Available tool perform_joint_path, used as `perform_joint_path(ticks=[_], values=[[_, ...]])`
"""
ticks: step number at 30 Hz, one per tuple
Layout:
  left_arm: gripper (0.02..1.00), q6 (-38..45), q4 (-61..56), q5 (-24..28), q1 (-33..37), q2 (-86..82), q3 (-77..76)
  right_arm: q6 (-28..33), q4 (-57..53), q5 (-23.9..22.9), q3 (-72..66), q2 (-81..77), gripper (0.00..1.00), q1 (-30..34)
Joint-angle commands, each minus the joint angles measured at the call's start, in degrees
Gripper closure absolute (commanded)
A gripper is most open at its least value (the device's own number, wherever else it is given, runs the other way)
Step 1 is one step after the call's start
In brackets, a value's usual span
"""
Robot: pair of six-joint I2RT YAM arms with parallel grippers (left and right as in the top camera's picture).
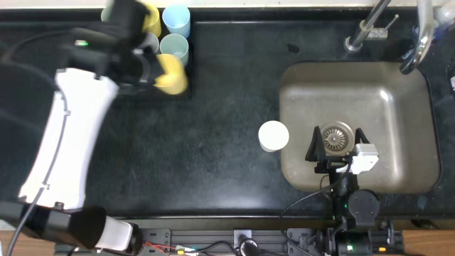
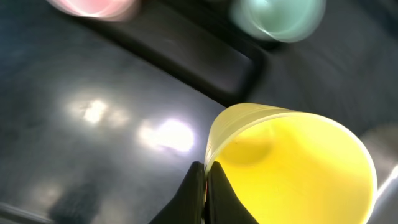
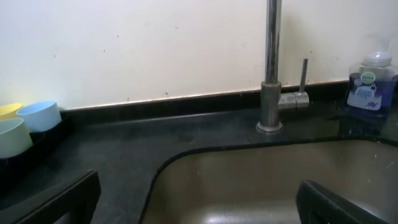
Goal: Store Cups
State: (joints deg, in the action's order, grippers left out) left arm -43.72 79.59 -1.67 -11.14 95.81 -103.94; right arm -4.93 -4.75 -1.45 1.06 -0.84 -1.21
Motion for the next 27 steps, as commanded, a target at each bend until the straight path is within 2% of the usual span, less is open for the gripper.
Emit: perform_joint_path(ticks=[1,9,16,27], values=[[0.982,-3.6,0.3,1.8,6.5,-0.3,0.7,-0.4,0.3,0.4,-0.8,0.6,0.005,-0.2],[0.982,-6.3,-3.2,2.3,12.8,-0.2,9.2,-0.4,0.3,0.4,-0.8,0.6,0.005,-0.2],[0.982,-10.4,-5.6,-1.0,12.5,2.2,10.1,-0.4,0.3,0.3,-0.8,0.6,0.005,-0.2],[0.982,-13.6,-7.8,-1.8,11.8,6.5,10.1,-0.4,0.3,0.4,-0.8,0.6,0.003,-0.2]])
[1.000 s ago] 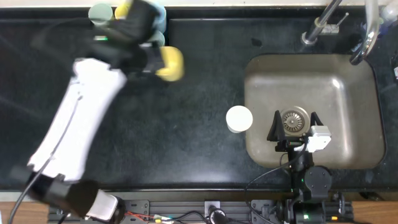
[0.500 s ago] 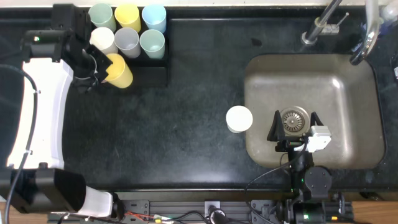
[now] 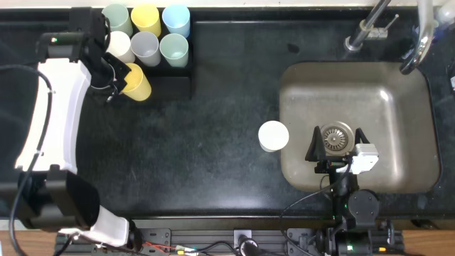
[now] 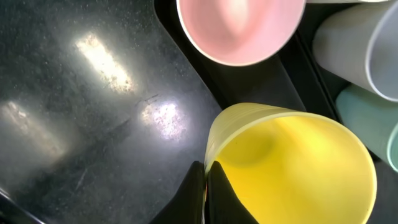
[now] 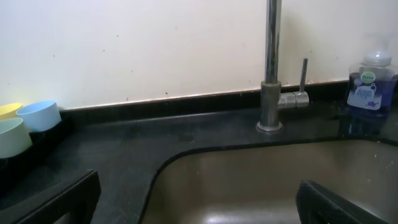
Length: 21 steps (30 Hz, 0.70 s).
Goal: Store Cups
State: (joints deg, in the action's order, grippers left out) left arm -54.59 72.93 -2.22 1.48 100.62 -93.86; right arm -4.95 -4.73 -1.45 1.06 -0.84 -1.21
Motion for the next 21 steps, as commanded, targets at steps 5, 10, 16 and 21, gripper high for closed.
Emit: perform_joint_path(ticks=[5,10,16,21], values=[[0.982,-2.7,-5.5,-1.8,-2.3,2.4,0.0,-0.4,0.3,0.3,-0.8,0.6,0.003,-0.2],[0.982,-2.7,-6.7,-3.5,-3.1,2.4,0.0,-0.4,0.3,0.4,-0.8,0.6,0.003,-0.2],[0.982,-2.7,-5.6,-5.6,-3.1,2.6,0.1,-0.4,0.3,0.4,-0.8,0.6,0.003,-0.2],[0.982,-2.7,-5.6,-6.1,-3.1,3.8,0.1,-0.4,0.3,0.3,-0.8,0.6,0.005,-0.2]])
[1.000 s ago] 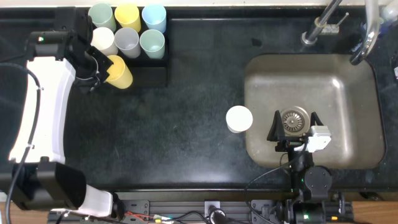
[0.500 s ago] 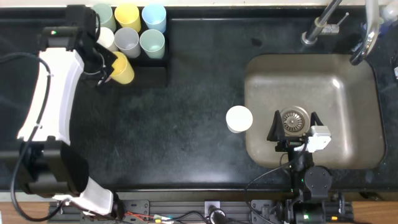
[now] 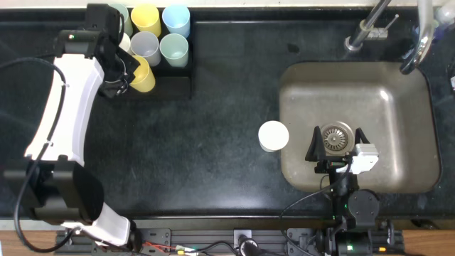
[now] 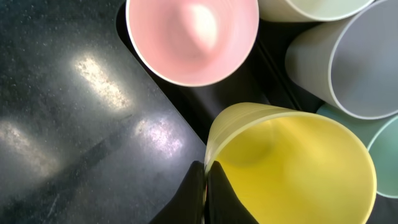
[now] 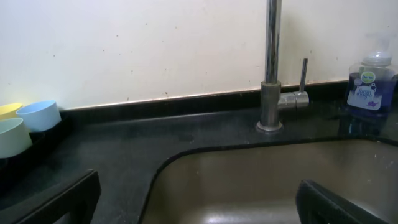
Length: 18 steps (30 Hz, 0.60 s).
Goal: Store Cups
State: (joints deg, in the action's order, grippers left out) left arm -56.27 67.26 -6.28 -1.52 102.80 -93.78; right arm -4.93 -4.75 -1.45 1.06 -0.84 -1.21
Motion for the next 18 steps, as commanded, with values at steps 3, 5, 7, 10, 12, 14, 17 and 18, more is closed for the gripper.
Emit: perform_joint_path(ticks=[3,5,7,10,12,14,17,18], values=[[0.982,-1.0,-0.1,-2.0,-0.1,2.6,0.0,-0.4,0.3,0.3,-0.8,0.6,0.005,-0.2],[0.982,-1.0,-0.4,-2.0,-0.1,3.2,0.0,-0.4,0.3,0.3,-0.8,0.6,0.003,-0.2],[0.982,-1.0,-0.9,-2.0,-0.1,3.6,0.0,-0.4,0.3,0.3,-0.8,0.6,0.003,-0.2],[0.982,-1.0,-1.7,-2.1,-0.1,4.0,0.0,-0.4,0.3,0.3,-0.8,0.6,0.003,-0.2],[0.982,-1.0,-2.5,-2.5,-0.1,4.2,0.0,-0.4,0.3,0.3,-0.8,0.6,0.005,-0.2],[0.982,-1.0,-3.2,-3.1,-0.1,4.5,0.0,-0.4,0.3,0.3,-0.8,0.6,0.003,-0.2],[0.982,-1.0,-4.0,-3.0,-0.1,5.1,0.0,-0.4,0.3,0.4,-0.8,0.6,0.003,-0.2],[0.980,-1.0,-4.1,-3.0,-0.1,5.4,0.0,-0.4,0.3,0.3,-0.8,0.6,0.003,-0.2]])
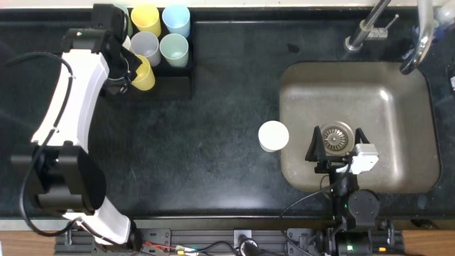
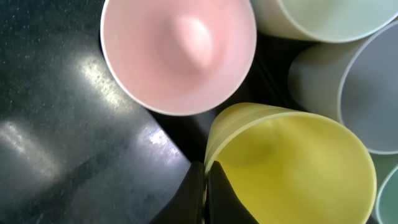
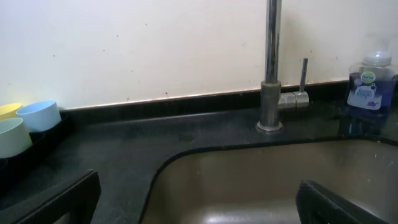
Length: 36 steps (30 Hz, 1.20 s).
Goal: Store Cups
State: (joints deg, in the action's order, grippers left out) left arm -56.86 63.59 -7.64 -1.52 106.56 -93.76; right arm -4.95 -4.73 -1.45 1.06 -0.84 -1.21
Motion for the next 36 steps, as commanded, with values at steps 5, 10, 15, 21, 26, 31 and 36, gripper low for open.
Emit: perform_joint_path(ticks=[5,10,15,21,26,31,36], values=[[0.982,-0.4,-0.4,-1.4,-0.2,3.3,-0.1,-0.4,0.3,0.3,-0.8,0.6,0.003,-0.2],[0.982,-0.4,-0.6,-1.5,-0.7,4.2,-0.1,-0.4,0.3,0.3,-0.8,0.6,0.005,-0.2],[0.982,-0.4,-0.5,-1.8,-0.8,4.3,-0.1,-0.4,0.3,0.3,-0.8,0.6,0.003,-0.2],[0.982,-0.4,-0.6,-2.7,-0.9,4.7,-0.1,-0.4,0.3,0.4,-0.8,0.6,0.003,-0.2],[0.982,-0.4,-0.7,-2.8,-0.9,4.8,0.0,-0.4,0.3,0.4,-0.8,0.6,0.003,-0.2],[0.982,-0.4,-1.5,-3.5,-1.6,5.1,0.0,-0.4,0.3,0.3,-0.8,0.6,0.003,-0.2],[0.982,-0.5,-2.3,-3.6,-2.2,5.7,0.0,-0.4,0.3,0.4,-0.8,0.6,0.003,-0.2]])
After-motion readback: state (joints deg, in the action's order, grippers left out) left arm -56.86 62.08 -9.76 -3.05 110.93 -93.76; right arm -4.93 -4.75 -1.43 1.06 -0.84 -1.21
